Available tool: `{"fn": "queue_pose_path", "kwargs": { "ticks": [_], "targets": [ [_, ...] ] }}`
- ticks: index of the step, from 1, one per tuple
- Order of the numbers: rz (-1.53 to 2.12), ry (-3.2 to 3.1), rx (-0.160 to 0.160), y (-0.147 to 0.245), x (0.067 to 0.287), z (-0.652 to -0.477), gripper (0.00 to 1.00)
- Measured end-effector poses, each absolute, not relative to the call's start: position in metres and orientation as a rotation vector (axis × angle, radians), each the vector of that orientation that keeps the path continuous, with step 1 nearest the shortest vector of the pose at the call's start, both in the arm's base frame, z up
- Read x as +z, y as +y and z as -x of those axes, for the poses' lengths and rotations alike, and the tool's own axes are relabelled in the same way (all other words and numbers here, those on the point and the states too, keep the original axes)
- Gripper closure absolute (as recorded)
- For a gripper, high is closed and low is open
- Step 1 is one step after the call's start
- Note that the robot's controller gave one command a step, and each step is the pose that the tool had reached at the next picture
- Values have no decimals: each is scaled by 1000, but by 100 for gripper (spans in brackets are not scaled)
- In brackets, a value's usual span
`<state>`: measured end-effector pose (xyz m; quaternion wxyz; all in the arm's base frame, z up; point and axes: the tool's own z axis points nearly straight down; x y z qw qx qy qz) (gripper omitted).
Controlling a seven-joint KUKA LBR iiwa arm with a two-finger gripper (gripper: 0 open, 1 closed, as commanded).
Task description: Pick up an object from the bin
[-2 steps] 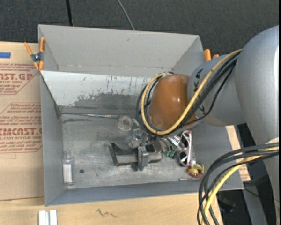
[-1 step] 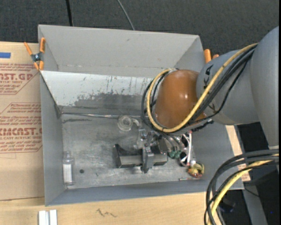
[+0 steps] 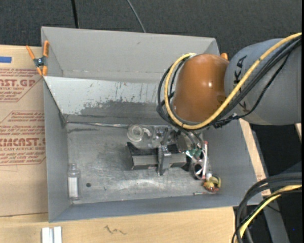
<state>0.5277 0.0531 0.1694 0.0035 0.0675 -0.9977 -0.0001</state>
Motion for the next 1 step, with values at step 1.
{"fn": "queue_pose_path", "kwargs": {
  "ticks": [1],
  "targets": [
    [-207,-3134,1,54,223,-531,100]
  ]
}}
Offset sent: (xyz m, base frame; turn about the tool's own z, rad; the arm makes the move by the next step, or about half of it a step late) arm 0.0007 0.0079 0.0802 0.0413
